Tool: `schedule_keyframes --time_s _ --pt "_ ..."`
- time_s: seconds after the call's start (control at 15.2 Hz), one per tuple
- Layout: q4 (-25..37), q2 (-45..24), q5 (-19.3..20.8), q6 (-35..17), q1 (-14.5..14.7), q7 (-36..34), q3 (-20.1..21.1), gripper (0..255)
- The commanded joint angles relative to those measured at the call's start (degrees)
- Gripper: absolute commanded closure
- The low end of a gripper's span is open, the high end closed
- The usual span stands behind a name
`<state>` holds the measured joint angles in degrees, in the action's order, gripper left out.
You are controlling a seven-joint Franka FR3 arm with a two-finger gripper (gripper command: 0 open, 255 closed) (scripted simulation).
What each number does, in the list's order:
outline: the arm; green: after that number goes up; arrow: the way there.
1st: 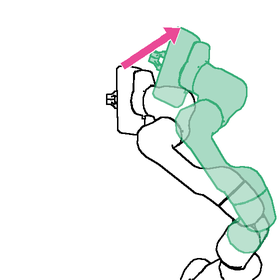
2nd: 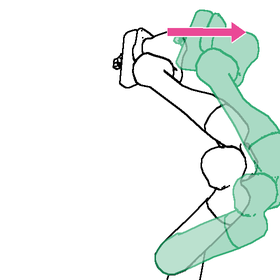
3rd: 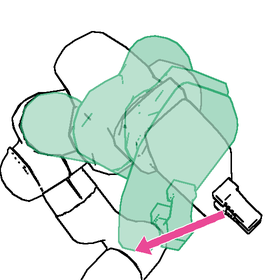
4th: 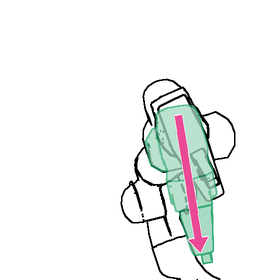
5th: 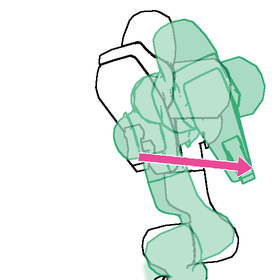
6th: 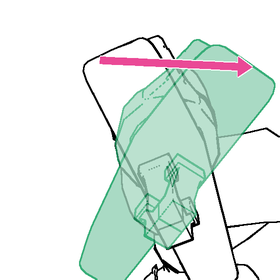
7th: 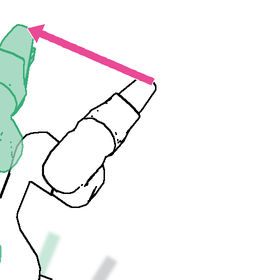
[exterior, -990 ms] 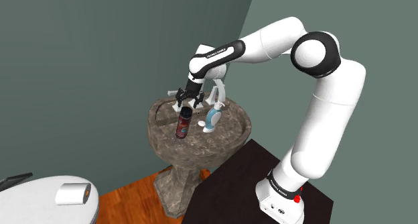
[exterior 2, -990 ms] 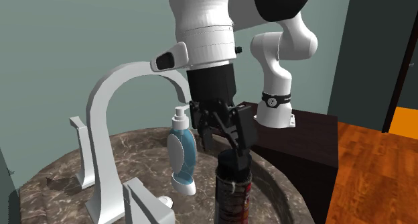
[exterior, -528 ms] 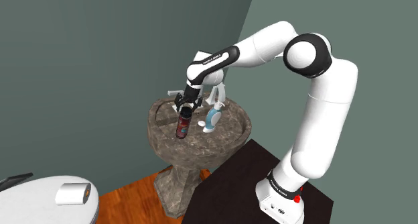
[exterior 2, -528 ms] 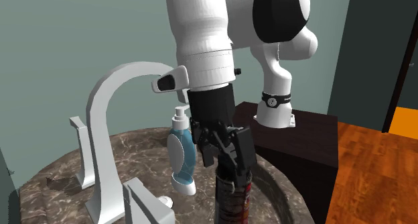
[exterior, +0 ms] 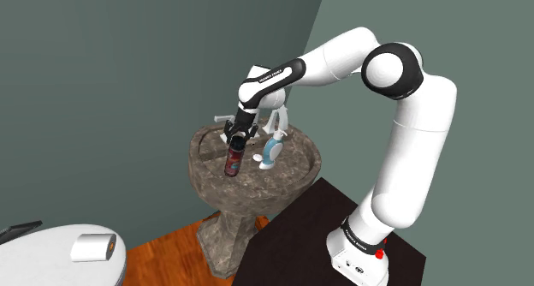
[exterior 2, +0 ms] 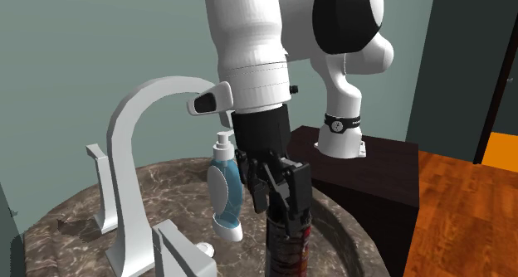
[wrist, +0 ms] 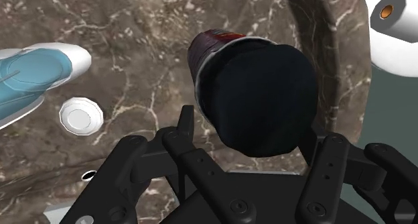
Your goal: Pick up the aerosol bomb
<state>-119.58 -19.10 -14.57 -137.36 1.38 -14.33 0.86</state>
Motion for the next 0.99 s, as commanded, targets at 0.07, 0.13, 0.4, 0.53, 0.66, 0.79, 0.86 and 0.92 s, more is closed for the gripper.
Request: schedule_keyframes --time_s 0.07,0.13,0.4,0.53,0.66,0.79,0.86,0.92 --pt "-0.08 -0.07 0.04 0.15 0.08 -0.14 0.03 255" --pt "-0.01 0.49 0.17 0.77 0.10 -0.32 -0.02 255" --pt "0.45 2.61 0.70 3.30 0.16 -1.01 -0.21 255" --pt "0.75 3.62 0.95 4.59 0.18 -1.35 -0.30 255" --pt "1.09 4.60 1.19 5.89 0.19 -1.69 -0.38 255" --pt "1.49 5.53 1.43 7.21 0.20 -2.01 -0.44 255" --pt "1.71 5.99 1.54 7.87 0.20 -2.18 -0.48 255" --pt "1.94 6.43 1.66 8.53 0.20 -2.34 -0.51 255"
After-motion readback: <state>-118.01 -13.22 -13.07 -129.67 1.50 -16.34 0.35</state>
